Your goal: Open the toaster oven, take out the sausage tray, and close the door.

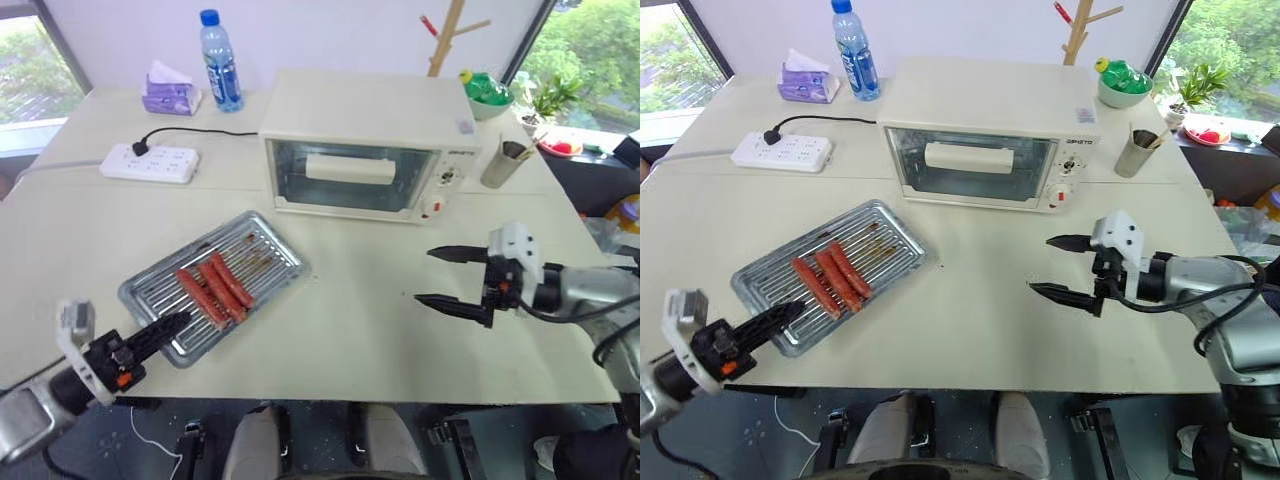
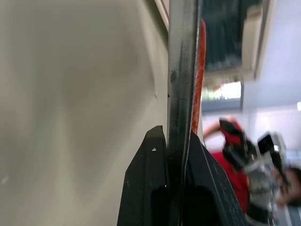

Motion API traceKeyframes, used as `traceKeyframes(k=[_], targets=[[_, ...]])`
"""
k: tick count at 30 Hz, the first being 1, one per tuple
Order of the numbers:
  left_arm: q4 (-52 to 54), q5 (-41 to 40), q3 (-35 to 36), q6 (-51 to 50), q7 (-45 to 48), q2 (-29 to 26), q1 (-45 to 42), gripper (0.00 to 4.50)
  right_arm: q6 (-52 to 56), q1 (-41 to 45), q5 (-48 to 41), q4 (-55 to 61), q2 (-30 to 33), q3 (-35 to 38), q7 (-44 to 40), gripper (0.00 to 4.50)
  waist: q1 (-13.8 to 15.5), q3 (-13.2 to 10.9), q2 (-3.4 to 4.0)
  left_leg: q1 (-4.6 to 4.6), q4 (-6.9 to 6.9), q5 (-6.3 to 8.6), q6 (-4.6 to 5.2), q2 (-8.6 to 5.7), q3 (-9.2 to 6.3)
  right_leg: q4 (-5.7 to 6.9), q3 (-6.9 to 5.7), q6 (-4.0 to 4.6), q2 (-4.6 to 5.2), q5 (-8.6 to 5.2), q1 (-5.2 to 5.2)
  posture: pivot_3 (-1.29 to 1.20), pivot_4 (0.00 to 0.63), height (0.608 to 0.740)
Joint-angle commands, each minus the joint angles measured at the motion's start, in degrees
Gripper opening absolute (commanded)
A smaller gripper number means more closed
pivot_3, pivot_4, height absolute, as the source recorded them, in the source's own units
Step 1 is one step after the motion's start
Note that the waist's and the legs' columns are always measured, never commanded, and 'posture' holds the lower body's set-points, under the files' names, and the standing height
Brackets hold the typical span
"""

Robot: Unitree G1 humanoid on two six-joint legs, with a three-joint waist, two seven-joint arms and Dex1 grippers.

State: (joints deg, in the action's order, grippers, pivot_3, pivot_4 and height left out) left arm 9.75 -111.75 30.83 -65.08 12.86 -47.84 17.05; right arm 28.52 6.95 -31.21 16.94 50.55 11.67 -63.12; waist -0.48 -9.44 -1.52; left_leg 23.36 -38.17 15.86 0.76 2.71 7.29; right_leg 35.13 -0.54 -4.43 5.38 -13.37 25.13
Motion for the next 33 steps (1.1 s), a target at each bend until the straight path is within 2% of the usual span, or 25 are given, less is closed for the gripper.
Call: traceKeyframes(k=[1,8,15,22,33], targets=[[-4.5,-1.3,-6.4,-4.1,2.9,-3.2,-7.3,0.14,0.4,-1.2,-1.0,3.1,0.8,3.1,1.3,4.48,-0.2,0.0,0.00,0.01,0.01,0.01,0.00,0.00,0.06,0.00,0.00,0.02,0.07,0.01,-0.02,0.00,0.150,0.736],[-15.5,4.1,-19.4,-9.8,6.2,-2.4,-27.4,0.14,3.3,-7.3,-2.8,9.2,0.4,7.8,5.2,4.48,-0.1,0.0,0.01,0.03,0.04,-0.06,0.23,0.00,0.21,0.06,-0.05,0.03,0.03,0.05,-0.14,0.00,0.150,0.736],[-24.5,18.8,-27.5,-15.4,14.6,3.9,-42.7,0.14,5.2,-13.4,-4.0,14.9,-1.2,12.0,9.6,4.48,-0.1,0.0,-0.02,0.01,-0.02,-0.09,0.24,-0.05,0.18,0.06,-0.06,0.00,-0.09,0.06,-0.23,0.00,0.150,0.736],[-27.7,34.8,-34.1,-16.7,26.0,9.7,-49.6,0.14,6.1,-17.4,-4.6,18.8,-2.9,14.1,13.3,4.48,-0.1,0.0,-0.03,0.01,-0.05,-0.10,0.24,-0.17,0.11,0.06,-0.06,-0.07,-0.17,0.09,-0.26,0.00,0.150,0.736],[-37.4,52.2,-35.0,-14.4,34.1,17.3,-55.1,0.14,5.5,-21.5,-4.7,21.8,-4.8,14.6,16.6,4.48,-0.1,0.0,-0.04,-0.01,-0.07,-0.12,0.22,-0.13,0.01,0.07,-0.06,-0.10,-0.26,0.11,-0.33,0.00,0.150,0.736]])
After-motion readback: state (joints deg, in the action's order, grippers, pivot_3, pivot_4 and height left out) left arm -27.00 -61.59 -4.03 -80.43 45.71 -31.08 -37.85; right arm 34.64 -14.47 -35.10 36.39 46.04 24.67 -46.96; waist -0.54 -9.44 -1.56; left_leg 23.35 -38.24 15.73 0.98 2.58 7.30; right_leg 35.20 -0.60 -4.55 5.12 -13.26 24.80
